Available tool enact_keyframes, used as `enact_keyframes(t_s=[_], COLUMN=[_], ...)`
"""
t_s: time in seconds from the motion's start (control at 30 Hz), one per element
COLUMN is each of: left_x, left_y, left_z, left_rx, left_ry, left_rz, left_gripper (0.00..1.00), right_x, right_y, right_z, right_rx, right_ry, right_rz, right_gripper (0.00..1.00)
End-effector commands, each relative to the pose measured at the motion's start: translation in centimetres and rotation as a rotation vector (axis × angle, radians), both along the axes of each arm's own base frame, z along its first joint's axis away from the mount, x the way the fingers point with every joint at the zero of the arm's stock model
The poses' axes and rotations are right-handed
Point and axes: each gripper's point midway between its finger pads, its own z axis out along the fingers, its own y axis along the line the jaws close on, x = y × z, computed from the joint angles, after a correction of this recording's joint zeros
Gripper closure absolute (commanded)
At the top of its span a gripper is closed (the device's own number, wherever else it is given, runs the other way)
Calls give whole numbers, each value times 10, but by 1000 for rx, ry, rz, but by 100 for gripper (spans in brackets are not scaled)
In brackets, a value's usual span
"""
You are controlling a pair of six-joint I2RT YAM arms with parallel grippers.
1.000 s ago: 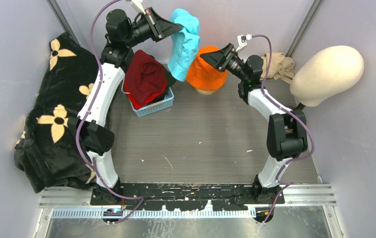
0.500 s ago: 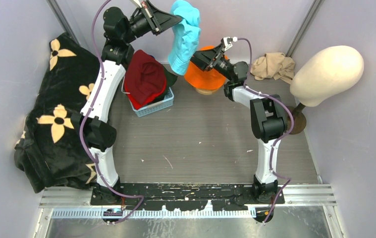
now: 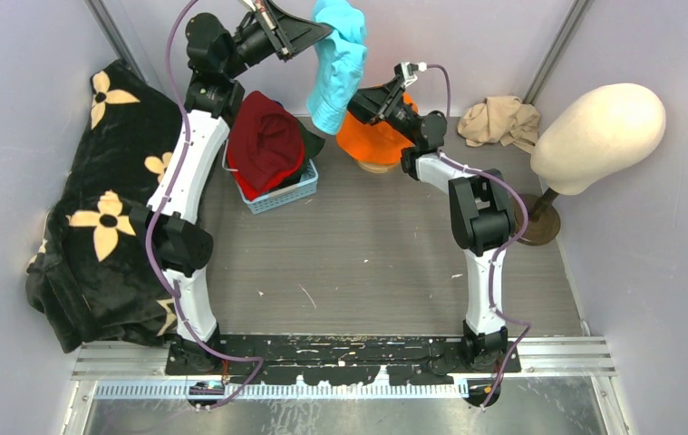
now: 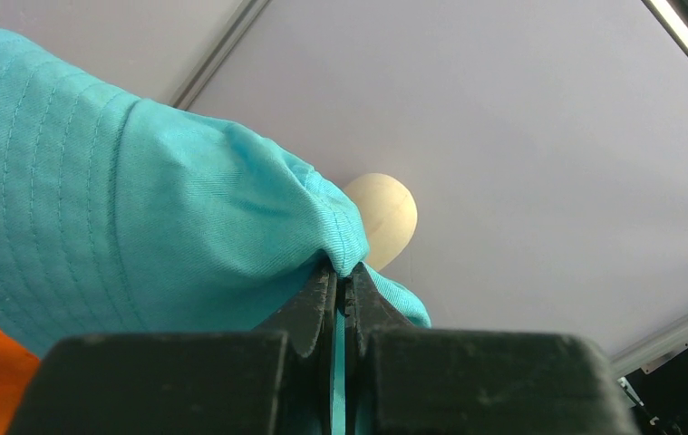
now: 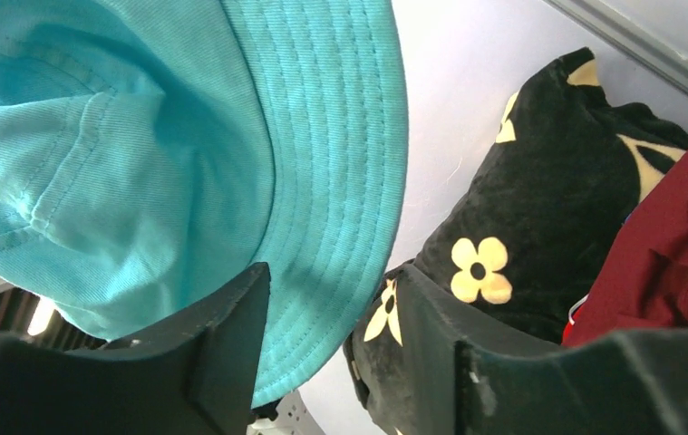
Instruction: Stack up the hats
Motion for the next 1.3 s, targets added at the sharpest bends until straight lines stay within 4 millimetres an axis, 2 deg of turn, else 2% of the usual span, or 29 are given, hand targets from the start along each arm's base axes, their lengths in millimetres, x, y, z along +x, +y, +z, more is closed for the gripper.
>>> enact_keyframes(t_s=[0.0, 0.17, 0.27, 0.37, 0.6, 0.9, 1.07, 1.27], left_x=[-11, -8, -5, 0, 15, 38, 56, 75], left_y=[5, 5, 7, 10, 19, 21, 15, -4], left_z=[21, 19, 14, 7, -18, -45, -65, -90], left_rx=[-31, -33, -25, -6, 83, 149, 162, 194], left_ry=[-87, -81, -68, -51, -10, 48, 94, 143], left_rz=[-15, -12, -6, 15, 110, 180, 192, 217], left_gripper=[100, 100, 100, 100, 100, 100, 100, 100], right_x=[-15, -15, -15, -13, 4, 10, 15, 24], right_y=[-2, -3, -5, -10, -29, -68, -90, -114], right_z=[29, 29, 28, 25, 4, 16, 17, 12], right_rx=[62, 67, 62, 32, -189, -361, -424, -518], right_ry=[-92, -90, -87, -74, -12, -29, -17, 5], right_rz=[17, 15, 4, -35, -244, -444, -520, -604], right_gripper=[46, 68, 91, 98, 99, 99, 99, 99])
